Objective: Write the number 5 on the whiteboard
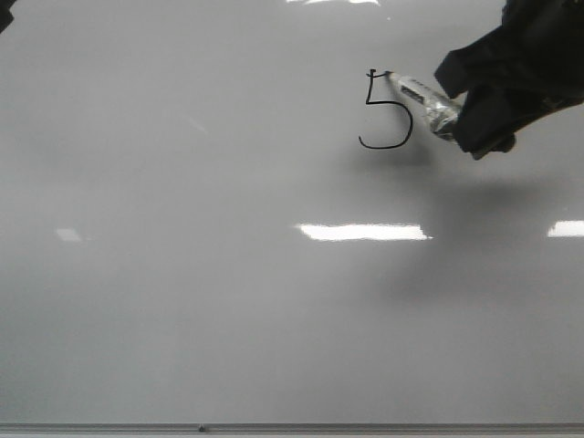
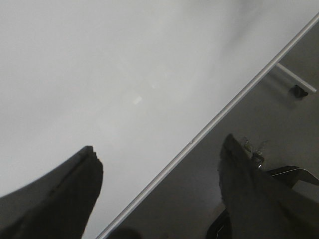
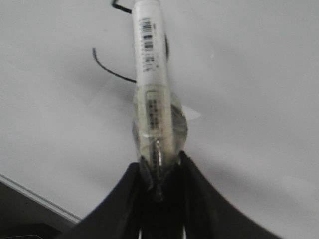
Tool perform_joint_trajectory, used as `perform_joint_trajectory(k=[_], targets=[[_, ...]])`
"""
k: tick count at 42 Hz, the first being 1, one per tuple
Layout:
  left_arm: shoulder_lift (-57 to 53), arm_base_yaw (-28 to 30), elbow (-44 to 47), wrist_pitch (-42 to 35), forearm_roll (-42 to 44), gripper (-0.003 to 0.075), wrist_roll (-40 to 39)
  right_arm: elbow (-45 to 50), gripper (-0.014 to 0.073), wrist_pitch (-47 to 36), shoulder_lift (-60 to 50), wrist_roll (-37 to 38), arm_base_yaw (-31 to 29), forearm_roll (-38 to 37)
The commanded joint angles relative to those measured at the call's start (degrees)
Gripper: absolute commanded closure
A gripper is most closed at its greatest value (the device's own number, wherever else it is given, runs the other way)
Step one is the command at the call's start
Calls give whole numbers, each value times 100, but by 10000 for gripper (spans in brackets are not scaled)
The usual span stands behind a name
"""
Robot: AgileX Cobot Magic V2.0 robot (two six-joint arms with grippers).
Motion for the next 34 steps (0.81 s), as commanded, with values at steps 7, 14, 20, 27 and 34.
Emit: perform_joint_trajectory(k=[7,14,20,27,34], targets=[[-91,24,-144,-322,-151,238,-34,-195,662,-171,-448,-49,7,-73],[-91,-163,-197,-256,-193,238,120,-188,662,625,-1363,-81,577,-73],[-91,-851,-333,-190,-312,235,606,-2,662,1605,-1970,-688,1257,-73],[-81,-1798,-520,-336,-407,144,932,476,662,1792,-2483,-1592,2131,-73],[188,-2609,-746,-121,-397,111,1154,582,662,2182,-2673,-1873,2888,-71]])
